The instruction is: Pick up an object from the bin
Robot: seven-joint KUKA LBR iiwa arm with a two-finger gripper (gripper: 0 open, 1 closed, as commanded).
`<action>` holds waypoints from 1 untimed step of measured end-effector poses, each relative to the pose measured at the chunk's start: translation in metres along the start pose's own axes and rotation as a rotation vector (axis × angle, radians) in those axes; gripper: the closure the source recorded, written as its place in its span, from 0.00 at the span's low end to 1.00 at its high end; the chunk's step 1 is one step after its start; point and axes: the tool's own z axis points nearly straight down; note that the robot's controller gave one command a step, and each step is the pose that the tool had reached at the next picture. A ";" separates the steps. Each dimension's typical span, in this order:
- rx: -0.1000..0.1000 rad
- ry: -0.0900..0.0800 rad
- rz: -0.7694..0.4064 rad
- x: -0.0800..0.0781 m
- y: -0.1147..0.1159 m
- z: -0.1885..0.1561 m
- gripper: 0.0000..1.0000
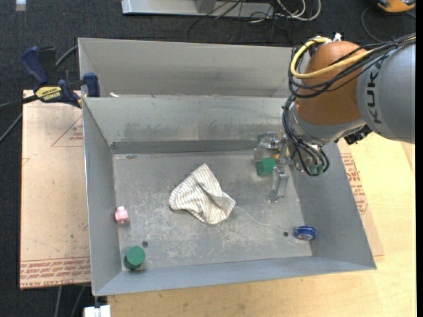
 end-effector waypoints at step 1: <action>0.000 -0.008 -0.002 -0.001 0.000 -0.005 0.00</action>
Offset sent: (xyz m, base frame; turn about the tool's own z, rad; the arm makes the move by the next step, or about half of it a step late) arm -0.0198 0.0741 -0.0570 0.0635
